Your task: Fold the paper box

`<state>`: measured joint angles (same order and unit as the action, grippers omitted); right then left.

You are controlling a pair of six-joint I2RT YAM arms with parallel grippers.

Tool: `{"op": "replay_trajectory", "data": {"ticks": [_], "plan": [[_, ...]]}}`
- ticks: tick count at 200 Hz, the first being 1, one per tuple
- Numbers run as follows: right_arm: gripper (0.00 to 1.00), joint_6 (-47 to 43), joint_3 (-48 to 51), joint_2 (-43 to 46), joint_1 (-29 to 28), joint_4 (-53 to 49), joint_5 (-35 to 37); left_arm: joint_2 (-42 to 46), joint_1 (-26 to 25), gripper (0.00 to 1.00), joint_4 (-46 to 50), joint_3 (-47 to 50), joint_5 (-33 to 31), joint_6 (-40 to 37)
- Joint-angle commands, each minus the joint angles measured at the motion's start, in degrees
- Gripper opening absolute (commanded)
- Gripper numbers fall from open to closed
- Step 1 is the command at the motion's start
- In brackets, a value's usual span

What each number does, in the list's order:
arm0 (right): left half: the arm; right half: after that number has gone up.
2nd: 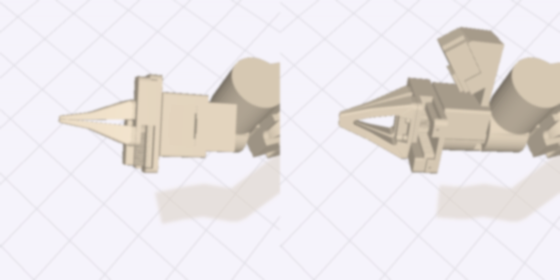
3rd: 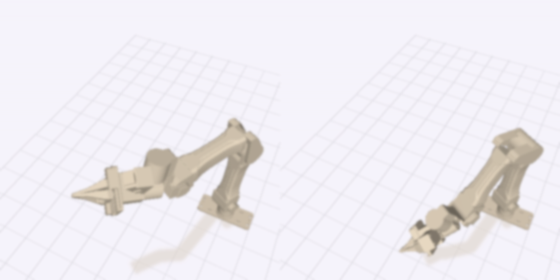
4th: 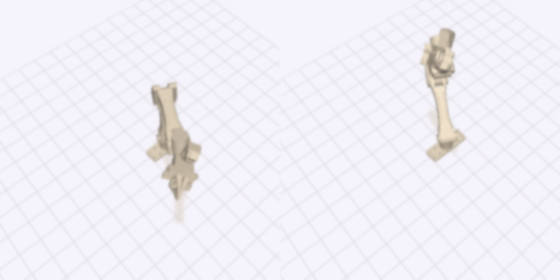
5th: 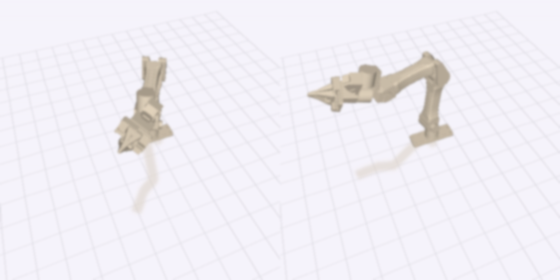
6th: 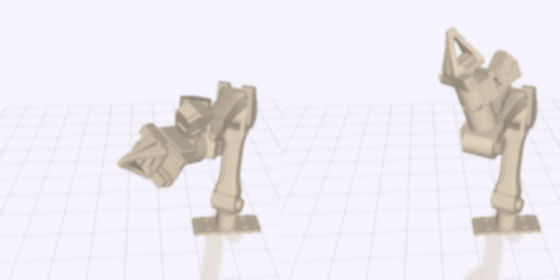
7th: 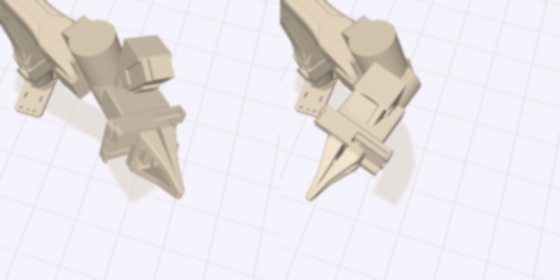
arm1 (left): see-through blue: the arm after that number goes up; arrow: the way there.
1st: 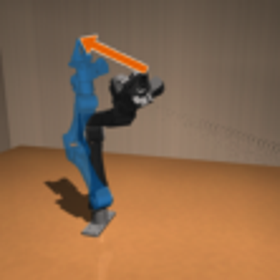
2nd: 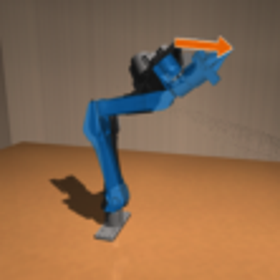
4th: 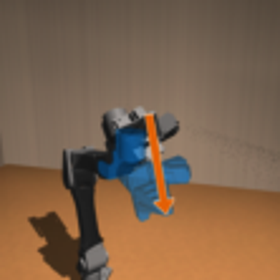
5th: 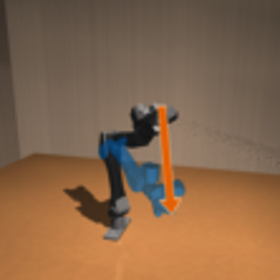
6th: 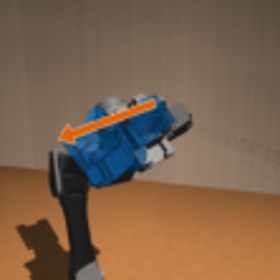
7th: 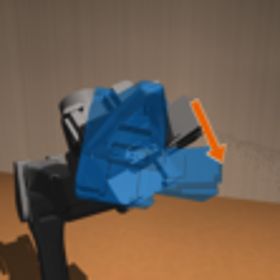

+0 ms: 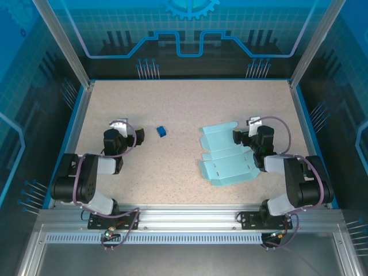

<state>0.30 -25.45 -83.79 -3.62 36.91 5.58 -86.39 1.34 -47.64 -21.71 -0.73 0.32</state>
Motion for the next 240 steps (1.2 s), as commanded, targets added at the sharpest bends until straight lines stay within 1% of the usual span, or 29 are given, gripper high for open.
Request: {"op": "replay_trajectory", "data": {"ticks": [1,21,28,42,56,67,77,88,104,114,125,135,146,164,178,189,221,240], "plan": [[1.00,5.20,-4.26,7.04,1.84,-11.20,3.42,8.17,0.42,0.99,11.11,-4.07,-2.97,2.40],[1.00,10.50,-5.91,13.66,3.01,-19.77,5.60,14.61,0.52,0.99,27.92,-10.71,-5.56,9.89],[1.00,12.71,-7.56,16.20,3.06,-25.63,7.11,15.61,0.45,0.99,32.68,-13.12,-4.49,12.36],[1.00,15.59,-10.43,20.00,2.47,-34.74,7.26,16.11,0.33,0.99,39.61,-16.85,1.61,15.62],[0.99,16.92,-12.89,22.29,-0.51,-43.29,8.57,16.10,-0.95,0.99,41.04,-18.09,7.49,18.90],[0.99,16.98,-15.46,22.30,-4.46,-50.11,11.72,16.28,-3.42,0.99,40.75,-18.27,9.35,20.56],[0.99,17.93,-18.25,20.89,-7.81,-56.96,14.67,16.43,-7.12,0.99,40.78,-18.76,9.41,21.56],[0.97,17.99,-20.53,19.08,-10.47,-63.29,14.90,16.17,-11.49,0.99,41.03,-19.67,9.30,22.99],[0.94,17.71,-22.33,17.57,-12.07,-69.62,16.55,15.52,-18.25,0.99,40.57,-20.71,9.66,24.23],[0.94,17.21,-21.75,18.01,-10.77,-71.57,16.45,15.08,-21.86,0.99,39.93,-20.99,9.70,24.57],[0.93,16.44,-20.33,18.81,-6.89,-73.13,12.98,14.76,-24.86,0.99,39.63,-21.17,9.10,25.31],[0.92,17.25,-18.98,19.61,-2.85,-73.64,10.07,14.43,-26.71,0.99,38.97,-21.36,9.42,25.61],[0.91,17.90,-17.22,20.88,-0.26,-72.29,7.05,14.07,-28.18,0.99,38.93,-21.82,9.67,25.85],[0.89,18.60,-16.51,19.63,2.87,-73.02,7.72,13.25,-29.11,0.99,39.94,-23.27,9.88,25.35],[0.88,19.21,-17.48,17.07,4.77,-74.16,5.19,12.67,-29.23,0.99,40.22,-23.96,10.00,25.26],[0.87,19.52,-18.10,14.77,5.31,-74.23,3.96,12.23,-29.28,0.99,40.64,-24.32,9.89,25.57],[0.80,19.24,-21.29,6.76,6.28,-76.06,1.88,12.12,-29.29,0.99,40.14,-23.58,9.54,26.14],[0.73,18.78,-22.82,3.43,6.41,-76.25,3.00,12.12,-29.23,0.99,41.21,-23.84,8.69,25.71]]}}
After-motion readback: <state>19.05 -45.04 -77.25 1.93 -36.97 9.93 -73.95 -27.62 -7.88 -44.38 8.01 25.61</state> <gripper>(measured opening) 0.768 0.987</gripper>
